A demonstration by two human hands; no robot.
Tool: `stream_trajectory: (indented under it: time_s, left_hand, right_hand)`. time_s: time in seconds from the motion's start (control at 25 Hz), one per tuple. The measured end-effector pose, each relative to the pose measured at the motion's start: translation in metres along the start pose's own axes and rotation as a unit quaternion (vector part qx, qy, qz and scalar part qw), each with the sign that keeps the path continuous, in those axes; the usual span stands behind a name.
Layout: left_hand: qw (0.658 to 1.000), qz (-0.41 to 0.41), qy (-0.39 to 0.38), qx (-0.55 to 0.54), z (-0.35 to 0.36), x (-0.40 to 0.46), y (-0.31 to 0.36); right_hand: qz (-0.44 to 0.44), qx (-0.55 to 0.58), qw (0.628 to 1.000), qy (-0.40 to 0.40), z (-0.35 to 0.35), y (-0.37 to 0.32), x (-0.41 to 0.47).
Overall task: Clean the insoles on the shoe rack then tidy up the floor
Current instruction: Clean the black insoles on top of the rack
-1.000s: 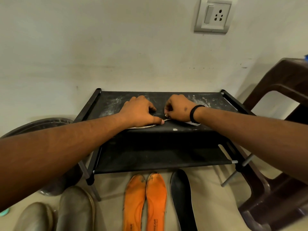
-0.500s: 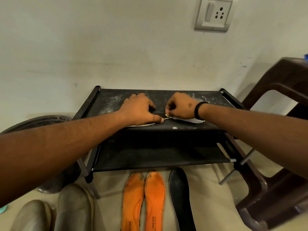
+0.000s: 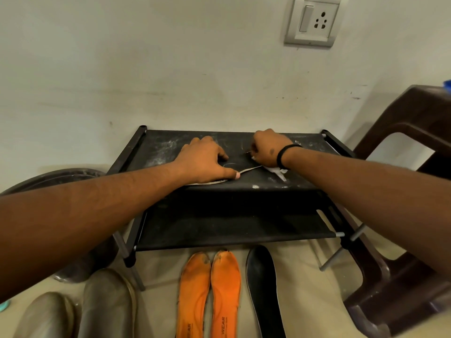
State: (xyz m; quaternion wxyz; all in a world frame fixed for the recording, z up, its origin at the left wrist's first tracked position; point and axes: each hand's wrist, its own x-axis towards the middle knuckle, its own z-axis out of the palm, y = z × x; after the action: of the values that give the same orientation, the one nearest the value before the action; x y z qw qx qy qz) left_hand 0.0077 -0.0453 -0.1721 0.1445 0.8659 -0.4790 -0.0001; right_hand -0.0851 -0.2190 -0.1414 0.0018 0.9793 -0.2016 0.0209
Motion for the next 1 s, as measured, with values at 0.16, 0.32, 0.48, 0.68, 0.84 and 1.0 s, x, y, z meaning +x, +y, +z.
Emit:
stream_trajectory:
  time_s: [0.16,0.32,0.48,0.68,0.84,1.0]
  left_hand:
    - [1.0,0.002,-0.005,0.007,0.0,-0.001,-0.002]
    - [1.0,-0.003,0.008,0.004,0.002,0.003,-0.005]
    - [1.0,-0.004,0.003,-0.003,-0.001,-0.002,0.001]
    - [1.0,0.003,0.026,-0.018,0.002,0.0,-0.006]
    - [1.0,0.003,0.007,-0.012,0.001,-0.001,-0.001]
    - [1.0,0.004,0.005,-0.021,0.0,-0.002,-0.003]
  right_hand:
    - [0.026,0.049,0.997,0.045,0.012,-0.014,0.007]
    - [-0.036,0.136,0.99,-0.02,0.008,-0.027,0.007]
    - [0.069,-0.027,0.996,0.047,0.008,-0.006,0.01]
    - [-0.055,0.163,0.985,-0.021,0.011,-0.03,0.001]
    - [0.042,0.104,0.994,0.008,0.001,0.018,0.007]
    - [-0.042,0.15,0.988,-0.022,0.008,0.003,-0.014]
